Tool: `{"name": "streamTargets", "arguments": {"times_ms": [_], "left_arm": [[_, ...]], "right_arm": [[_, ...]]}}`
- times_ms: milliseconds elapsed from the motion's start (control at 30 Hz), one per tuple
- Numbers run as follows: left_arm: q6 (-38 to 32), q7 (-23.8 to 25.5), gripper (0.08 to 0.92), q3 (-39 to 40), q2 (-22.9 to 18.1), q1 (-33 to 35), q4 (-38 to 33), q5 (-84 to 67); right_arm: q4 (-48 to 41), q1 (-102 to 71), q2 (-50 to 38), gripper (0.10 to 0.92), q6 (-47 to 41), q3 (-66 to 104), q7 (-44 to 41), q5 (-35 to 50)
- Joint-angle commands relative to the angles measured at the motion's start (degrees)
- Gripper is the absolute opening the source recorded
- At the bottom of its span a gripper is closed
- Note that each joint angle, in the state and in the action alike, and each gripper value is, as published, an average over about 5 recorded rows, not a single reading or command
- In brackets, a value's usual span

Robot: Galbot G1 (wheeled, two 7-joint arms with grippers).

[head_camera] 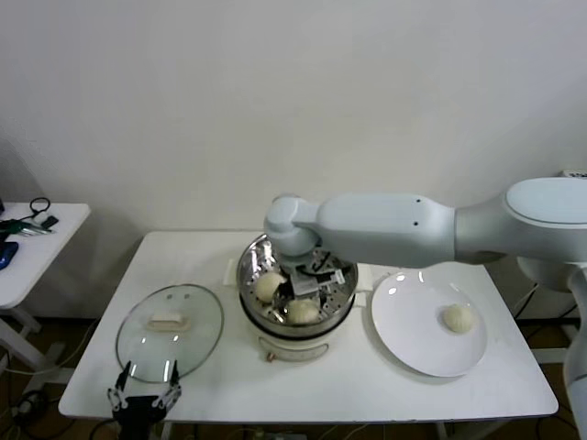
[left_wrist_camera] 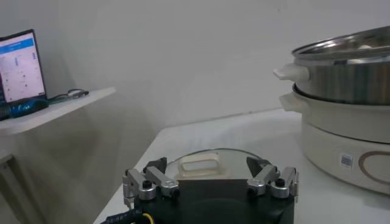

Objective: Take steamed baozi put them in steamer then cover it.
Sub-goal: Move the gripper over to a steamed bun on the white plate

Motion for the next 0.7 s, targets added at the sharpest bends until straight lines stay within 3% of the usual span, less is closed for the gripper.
{"name": "streamTargets", "arguments": {"times_ms": [33,233,433,700], "left_arm": [[0.01,0.01,0.823,0.18,0.03,0.08,-0.09,0.14],[0.34,0.29,0.823,0.38,0.09,0.0,-0.57,-0.15],[0.28,0.41,0.823,0.7,0.13,0.22,-0.88,0.15],[0.14,0.5,0.823,0.43,0.34,0.21,-0.72,-0.14]], "right_arm": [[-0.32,1.24,-1.3,0.823,0.1,2.13,-0.19,-1.02],[-4.87,8.28,-5.74,0.823,-7.3,-0.97,3.91,9.8],[-3.56,15.88,-14.65,0.823,-27.13,-11.08,15.26,26.5],[-5.59,14.57,-27.44,0.823,-40.94,-11.66,13.32,38.94]]}}
